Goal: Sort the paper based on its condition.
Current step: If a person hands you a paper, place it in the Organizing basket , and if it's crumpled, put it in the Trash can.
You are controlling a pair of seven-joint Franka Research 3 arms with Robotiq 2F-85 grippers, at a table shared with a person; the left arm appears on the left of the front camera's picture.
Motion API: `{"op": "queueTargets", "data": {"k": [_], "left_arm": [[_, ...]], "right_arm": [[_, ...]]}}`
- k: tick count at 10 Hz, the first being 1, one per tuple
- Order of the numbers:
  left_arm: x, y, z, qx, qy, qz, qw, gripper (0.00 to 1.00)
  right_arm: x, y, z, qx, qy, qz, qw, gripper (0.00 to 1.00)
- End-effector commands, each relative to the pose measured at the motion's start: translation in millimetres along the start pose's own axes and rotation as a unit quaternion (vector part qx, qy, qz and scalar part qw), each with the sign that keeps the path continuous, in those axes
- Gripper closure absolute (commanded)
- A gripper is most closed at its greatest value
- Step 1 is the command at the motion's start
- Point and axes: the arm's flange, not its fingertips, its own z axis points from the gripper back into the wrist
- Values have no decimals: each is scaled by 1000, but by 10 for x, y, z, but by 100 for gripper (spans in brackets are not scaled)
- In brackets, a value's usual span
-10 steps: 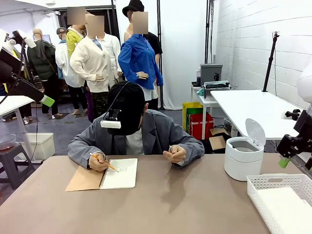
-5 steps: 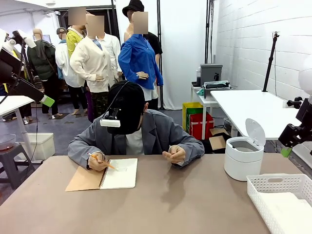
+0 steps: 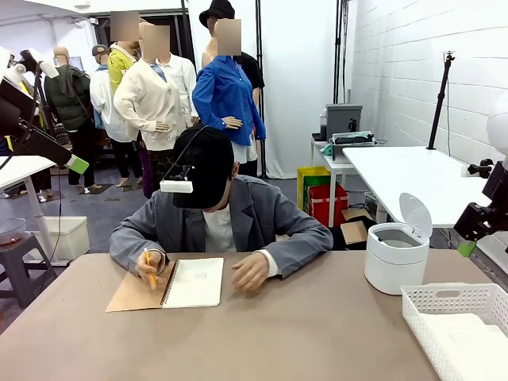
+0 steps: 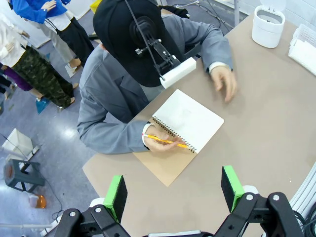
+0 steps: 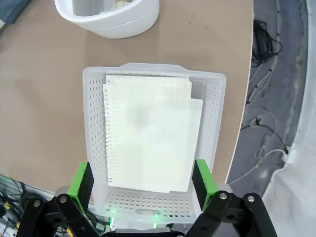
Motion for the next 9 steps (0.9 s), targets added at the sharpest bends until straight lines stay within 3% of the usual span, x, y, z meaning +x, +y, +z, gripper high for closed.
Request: {"op": "queueTargets", "data": {"k": [1, 3, 6, 9], "left_arm": [[0, 6, 4, 1, -1, 1, 1000, 0], [0, 6, 4, 1, -1, 1, 1000, 0], [0, 6, 4, 1, -1, 1, 1000, 0], [0, 6, 4, 1, -1, 1, 1000, 0]], "right_arm": [[1, -1, -33, -2, 3, -1, 1000, 0], [0, 0, 0, 0, 0, 0, 1000, 0], [27, 487, 201, 40, -26, 159, 986, 0], [173, 895, 312, 51, -49, 247, 966, 0]]}}
